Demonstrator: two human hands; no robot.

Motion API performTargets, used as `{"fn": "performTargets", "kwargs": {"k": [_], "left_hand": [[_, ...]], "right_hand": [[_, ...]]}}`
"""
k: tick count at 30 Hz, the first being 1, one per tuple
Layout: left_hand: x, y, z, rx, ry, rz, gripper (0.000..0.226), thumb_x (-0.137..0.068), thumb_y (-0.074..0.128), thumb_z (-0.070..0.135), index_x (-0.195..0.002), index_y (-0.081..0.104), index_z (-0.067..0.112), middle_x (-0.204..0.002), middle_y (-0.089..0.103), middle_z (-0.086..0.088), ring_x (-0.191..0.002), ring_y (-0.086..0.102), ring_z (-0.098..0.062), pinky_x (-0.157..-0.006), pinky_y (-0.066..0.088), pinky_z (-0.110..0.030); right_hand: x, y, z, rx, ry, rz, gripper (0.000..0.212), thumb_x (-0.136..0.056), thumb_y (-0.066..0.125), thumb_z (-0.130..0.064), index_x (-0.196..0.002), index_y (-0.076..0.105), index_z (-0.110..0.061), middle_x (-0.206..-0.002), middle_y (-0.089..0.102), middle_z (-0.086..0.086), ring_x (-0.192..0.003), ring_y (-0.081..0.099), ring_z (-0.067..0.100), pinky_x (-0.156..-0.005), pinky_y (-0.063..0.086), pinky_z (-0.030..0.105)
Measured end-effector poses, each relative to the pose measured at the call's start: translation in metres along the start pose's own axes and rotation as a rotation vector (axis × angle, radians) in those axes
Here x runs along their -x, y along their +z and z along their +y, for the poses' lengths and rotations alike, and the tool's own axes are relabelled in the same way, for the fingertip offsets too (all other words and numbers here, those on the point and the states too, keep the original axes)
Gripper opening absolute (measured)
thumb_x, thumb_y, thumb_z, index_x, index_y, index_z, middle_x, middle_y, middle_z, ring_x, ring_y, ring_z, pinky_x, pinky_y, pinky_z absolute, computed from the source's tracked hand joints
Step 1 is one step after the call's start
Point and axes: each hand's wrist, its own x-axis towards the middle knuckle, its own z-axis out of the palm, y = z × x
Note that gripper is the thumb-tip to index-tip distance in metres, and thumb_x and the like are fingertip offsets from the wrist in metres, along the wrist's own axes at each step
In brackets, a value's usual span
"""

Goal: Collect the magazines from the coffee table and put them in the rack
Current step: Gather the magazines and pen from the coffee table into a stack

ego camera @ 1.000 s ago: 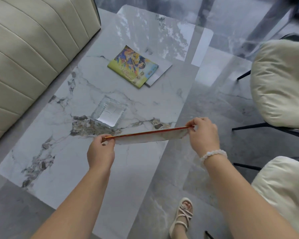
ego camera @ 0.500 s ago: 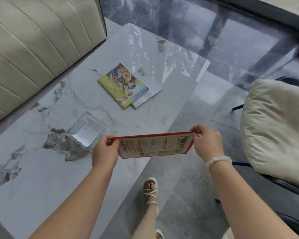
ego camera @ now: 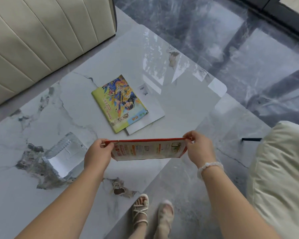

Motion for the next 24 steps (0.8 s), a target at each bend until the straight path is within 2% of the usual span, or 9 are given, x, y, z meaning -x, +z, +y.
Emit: {"fn": "performTargets", "kwargs": {"k": [4, 11, 19, 24], "left_hand": [[-0.027, 0.015, 0.024, 0.031, -0.055, 0.036, 0.006, -0.09, 0.051, 0.025, -0.093, 0.056, 0.022, -0.08, 0.057, 0.008, -0.085, 0.055, -0.024, -0.071, 0.041, -0.034], [-0.068, 0.043, 0.06, 0.082, -0.205, 0.139, 0.008, -0.088, 0.053, 0.026, -0.094, 0.057, 0.021, -0.088, 0.06, 0.003, -0.083, 0.055, -0.023, -0.067, 0.038, -0.031], [-0.094, 0.079, 0.071, 0.153, -0.344, 0.162, 0.007, -0.086, 0.057, 0.032, -0.087, 0.06, 0.026, -0.084, 0.063, 0.006, -0.084, 0.058, -0.021, -0.069, 0.04, -0.03], [-0.116, 0.081, 0.067, 0.206, -0.4, 0.2, 0.006, -0.084, 0.061, 0.03, -0.085, 0.058, 0.024, -0.081, 0.062, 0.006, -0.078, 0.058, -0.019, -0.064, 0.041, -0.029]], "right_hand": [[-0.049, -0.002, -0.016, 0.018, -0.039, -0.032, 0.026, -0.088, 0.045, -0.014, -0.08, 0.056, -0.036, -0.093, 0.067, 0.001, -0.098, 0.055, 0.028, -0.083, 0.05, 0.045], [-0.153, -0.007, -0.063, 0.102, -0.186, -0.148, 0.029, -0.085, 0.048, -0.01, -0.075, 0.056, -0.036, -0.088, 0.067, 0.002, -0.092, 0.056, 0.031, -0.078, 0.049, 0.043], [-0.238, 0.001, -0.121, 0.184, -0.388, -0.158, 0.023, -0.088, 0.047, -0.01, -0.088, 0.064, -0.026, -0.098, 0.065, 0.004, -0.099, 0.055, 0.031, -0.085, 0.047, 0.046], [-0.261, 0.033, -0.159, 0.213, -0.512, -0.144, 0.023, -0.09, 0.046, -0.01, -0.095, 0.067, -0.018, -0.102, 0.064, 0.006, -0.1, 0.053, 0.029, -0.085, 0.045, 0.04]]}}
